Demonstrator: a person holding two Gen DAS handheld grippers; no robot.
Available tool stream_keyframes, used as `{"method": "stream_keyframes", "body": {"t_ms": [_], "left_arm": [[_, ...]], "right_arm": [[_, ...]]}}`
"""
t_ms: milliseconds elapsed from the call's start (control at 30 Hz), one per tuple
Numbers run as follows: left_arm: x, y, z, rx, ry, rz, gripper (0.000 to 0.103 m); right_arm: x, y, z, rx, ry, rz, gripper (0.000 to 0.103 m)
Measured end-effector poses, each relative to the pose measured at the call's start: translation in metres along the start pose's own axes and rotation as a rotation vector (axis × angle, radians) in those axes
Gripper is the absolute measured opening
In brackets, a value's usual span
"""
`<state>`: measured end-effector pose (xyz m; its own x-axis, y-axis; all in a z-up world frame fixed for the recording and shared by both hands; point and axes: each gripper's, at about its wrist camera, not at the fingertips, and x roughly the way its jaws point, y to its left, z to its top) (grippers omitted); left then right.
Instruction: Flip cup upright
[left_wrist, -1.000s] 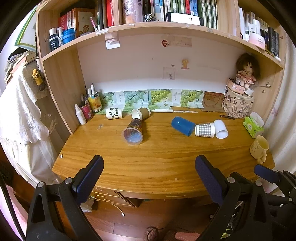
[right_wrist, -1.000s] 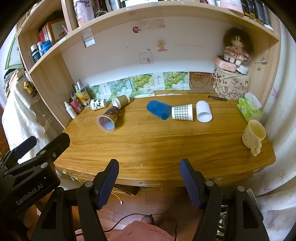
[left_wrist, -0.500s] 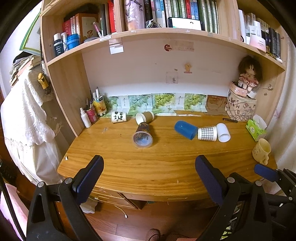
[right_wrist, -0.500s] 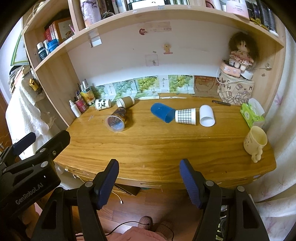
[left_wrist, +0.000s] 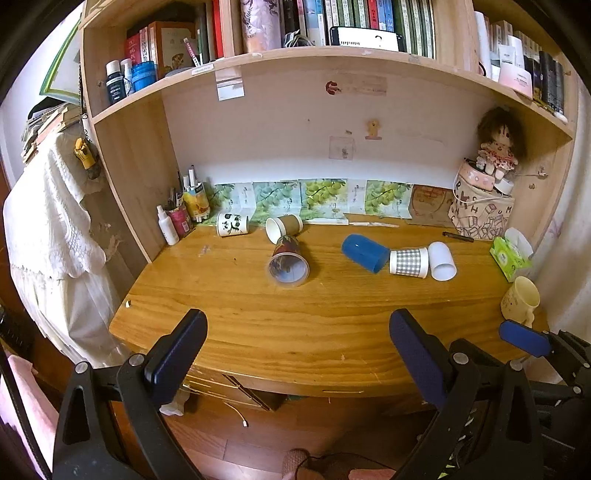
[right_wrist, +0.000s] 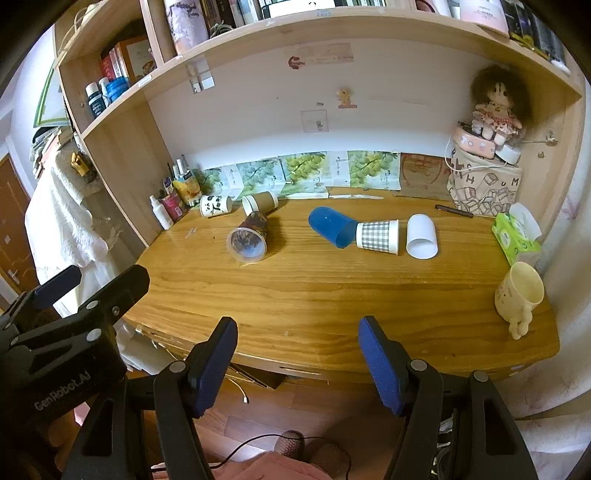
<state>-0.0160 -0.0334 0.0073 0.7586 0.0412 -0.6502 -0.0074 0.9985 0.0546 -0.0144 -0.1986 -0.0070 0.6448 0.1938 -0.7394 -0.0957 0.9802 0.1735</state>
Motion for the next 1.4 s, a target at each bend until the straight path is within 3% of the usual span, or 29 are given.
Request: {"method": "stream_keyframes", "body": {"t_ms": [400, 667, 1133, 1400], "left_arm": [[0.011, -0.008, 0.003, -0.007, 0.026, -0.004, 0.100], [0.028, -0.012, 0.011, -0.005, 0.038, -0.059, 0.100], [0.085, -0.016, 0.055, 0.017, 0.070, -0.131, 0.100], [0.122, -0.023, 0.086, 0.112, 0.088, -0.171, 0.100]], "right_arm": [[0.010, -0.012, 0.001, 0.009, 0.016, 0.022, 0.069], [0.017, -0.019, 0.010, 0.027, 0.011, 0.002, 0.069], [0.051, -0.038, 0.047, 0.105, 0.007, -0.049, 0.069], [0.077, -0.048, 0.076, 0.172, 0.016, -0.061, 0.069]]}}
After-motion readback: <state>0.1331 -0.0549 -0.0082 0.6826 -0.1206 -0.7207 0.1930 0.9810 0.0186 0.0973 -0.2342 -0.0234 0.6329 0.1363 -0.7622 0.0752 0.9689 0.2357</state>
